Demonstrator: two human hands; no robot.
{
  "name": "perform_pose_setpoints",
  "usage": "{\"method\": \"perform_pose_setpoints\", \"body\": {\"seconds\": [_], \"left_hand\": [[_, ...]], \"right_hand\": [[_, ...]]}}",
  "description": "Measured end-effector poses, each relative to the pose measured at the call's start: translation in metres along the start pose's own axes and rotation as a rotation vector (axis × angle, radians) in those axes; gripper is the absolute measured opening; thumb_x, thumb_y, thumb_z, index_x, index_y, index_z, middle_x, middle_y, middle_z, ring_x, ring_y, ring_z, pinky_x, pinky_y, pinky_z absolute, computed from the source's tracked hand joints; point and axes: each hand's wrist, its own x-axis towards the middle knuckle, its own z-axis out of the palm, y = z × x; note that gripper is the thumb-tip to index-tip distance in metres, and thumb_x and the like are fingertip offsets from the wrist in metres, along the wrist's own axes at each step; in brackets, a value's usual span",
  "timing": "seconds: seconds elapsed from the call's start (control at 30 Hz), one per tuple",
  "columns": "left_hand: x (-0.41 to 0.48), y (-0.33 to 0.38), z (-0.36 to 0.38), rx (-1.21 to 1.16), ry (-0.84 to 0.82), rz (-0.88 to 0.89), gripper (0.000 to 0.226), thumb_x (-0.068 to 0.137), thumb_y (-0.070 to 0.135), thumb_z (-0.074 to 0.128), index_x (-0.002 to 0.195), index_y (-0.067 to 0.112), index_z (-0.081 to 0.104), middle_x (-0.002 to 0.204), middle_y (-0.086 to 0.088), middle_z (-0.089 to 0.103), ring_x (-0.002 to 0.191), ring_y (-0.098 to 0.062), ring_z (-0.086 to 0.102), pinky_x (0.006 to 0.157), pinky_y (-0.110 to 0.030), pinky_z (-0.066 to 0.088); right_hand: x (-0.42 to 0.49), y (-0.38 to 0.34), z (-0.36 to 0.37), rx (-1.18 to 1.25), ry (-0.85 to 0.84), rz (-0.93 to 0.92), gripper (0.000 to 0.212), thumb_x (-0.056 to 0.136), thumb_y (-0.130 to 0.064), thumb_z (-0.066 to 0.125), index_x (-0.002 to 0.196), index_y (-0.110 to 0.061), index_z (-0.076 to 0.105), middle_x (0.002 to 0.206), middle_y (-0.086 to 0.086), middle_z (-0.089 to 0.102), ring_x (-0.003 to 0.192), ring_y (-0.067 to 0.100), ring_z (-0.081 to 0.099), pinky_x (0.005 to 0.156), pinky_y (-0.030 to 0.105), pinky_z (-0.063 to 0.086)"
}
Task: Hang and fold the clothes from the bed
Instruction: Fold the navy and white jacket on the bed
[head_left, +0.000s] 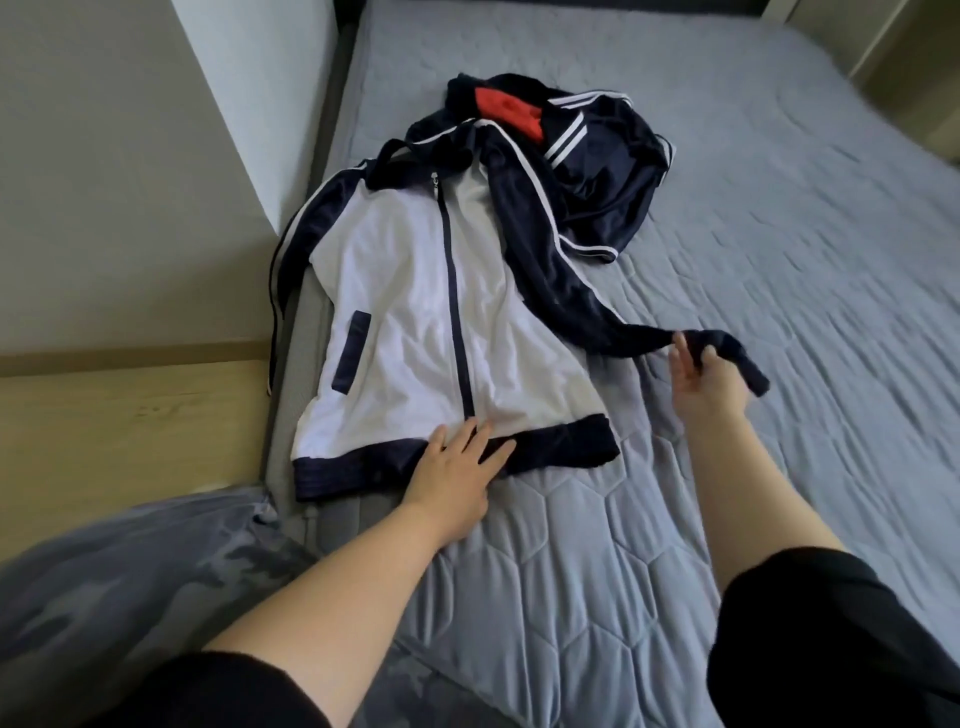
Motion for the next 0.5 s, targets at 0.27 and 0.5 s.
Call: {"method": "perform_pose_setpoints", "body": {"seconds": [0.27, 0.5], "left_hand": [[0.007, 0.002, -0.011, 0.080, 0.024, -0.115, 0.095, 0.081, 0.002, 0.058, 0.151, 0.023, -0.002, 0.144, -0.013, 0.026, 0.111, -0.028, 0.043, 0.080, -0.035, 0.040], [0.000, -0.029, -0.014, -0.149, 0.008, -0.064, 0.074, 0.082, -0.001, 0.047, 0.147, 0.028, 0.028, 0.116, -0.001, 0.043, 0.101, -0.021, 0.045, 0.071, -0.029, 0.039]], "right_hand": [[-0.039, 0.067, 0.014, -0.673, -0.090, 0.207, 0.028, 0.094, -0.034, 0.046, 0.092, -0.007, 0.055, 0.088, 0.009, 0.054, 0.081, 0.024, 0.057, 0.072, 0.032, 0.049], [-0.041, 0.064, 0.007, -0.814, -0.018, -0.297, 0.020, 0.081, -0.018, 0.058, 0.065, -0.017, 0.047, 0.060, -0.005, 0.048, 0.054, 0.012, 0.045, 0.049, 0.026, 0.034]]}}
